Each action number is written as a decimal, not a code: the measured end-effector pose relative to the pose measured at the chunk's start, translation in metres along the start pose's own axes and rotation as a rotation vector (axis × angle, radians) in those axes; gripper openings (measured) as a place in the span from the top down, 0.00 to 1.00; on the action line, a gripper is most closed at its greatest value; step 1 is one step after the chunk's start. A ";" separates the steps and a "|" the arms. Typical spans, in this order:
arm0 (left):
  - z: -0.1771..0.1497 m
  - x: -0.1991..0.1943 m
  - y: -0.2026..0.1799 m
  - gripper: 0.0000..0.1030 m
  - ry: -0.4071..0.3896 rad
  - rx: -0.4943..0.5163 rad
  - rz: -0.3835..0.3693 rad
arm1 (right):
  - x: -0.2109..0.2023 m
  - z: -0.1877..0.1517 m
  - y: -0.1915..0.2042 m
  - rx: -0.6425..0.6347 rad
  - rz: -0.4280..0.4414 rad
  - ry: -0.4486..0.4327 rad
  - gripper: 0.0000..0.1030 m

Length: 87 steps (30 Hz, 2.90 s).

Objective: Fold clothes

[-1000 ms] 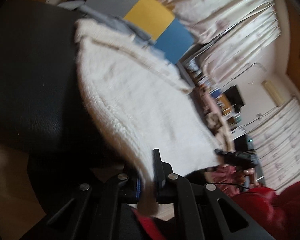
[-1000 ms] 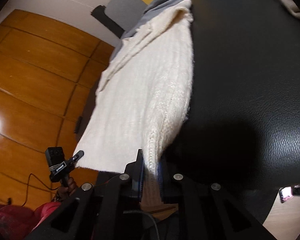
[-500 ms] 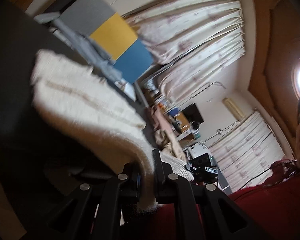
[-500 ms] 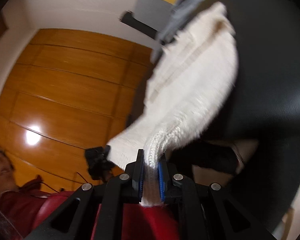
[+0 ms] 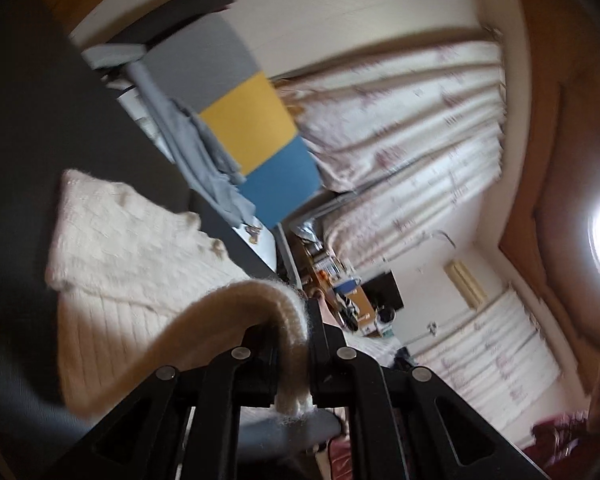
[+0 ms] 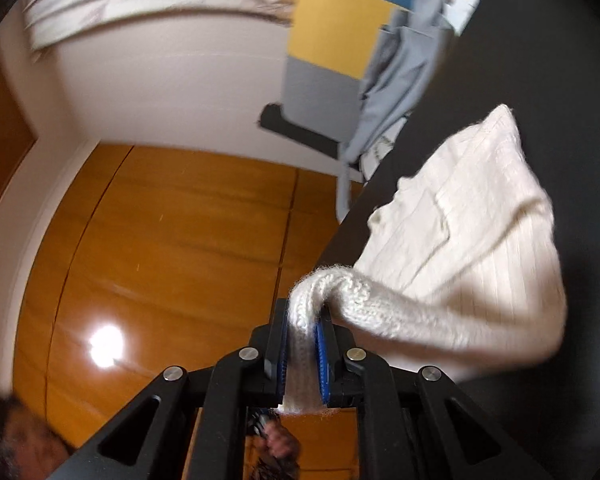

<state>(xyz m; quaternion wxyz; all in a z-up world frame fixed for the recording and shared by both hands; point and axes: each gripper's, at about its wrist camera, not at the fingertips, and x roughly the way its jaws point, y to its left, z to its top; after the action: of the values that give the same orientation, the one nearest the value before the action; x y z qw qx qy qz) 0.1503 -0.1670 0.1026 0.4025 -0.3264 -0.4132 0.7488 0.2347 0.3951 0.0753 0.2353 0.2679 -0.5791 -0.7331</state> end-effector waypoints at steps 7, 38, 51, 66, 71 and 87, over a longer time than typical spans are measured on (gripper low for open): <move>0.050 0.063 0.056 0.92 0.010 -0.093 0.164 | 0.065 0.072 -0.050 0.155 -0.098 -0.033 0.88; 0.016 0.137 0.057 0.76 0.127 0.255 0.728 | 0.090 0.061 -0.055 -0.558 -0.800 0.041 0.67; -0.006 0.118 0.063 0.76 0.063 0.187 0.775 | 0.089 0.061 -0.062 -0.468 -0.771 0.015 0.75; -0.015 0.108 0.037 0.94 0.085 0.285 0.822 | 0.094 0.071 -0.061 -0.449 -0.837 0.015 0.87; -0.018 0.097 0.053 0.90 0.066 0.209 0.789 | 0.087 0.070 -0.064 -0.443 -0.816 -0.016 0.72; -0.055 0.203 0.010 0.81 0.149 0.626 1.089 | 0.156 0.019 -0.039 -0.884 -1.048 0.098 0.60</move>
<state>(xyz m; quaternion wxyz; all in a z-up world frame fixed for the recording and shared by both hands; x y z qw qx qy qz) 0.0984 0.0266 0.0378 0.0679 -0.4078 0.0797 0.9070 0.1045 0.3156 0.0224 -0.0371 0.4244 -0.0085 -0.9047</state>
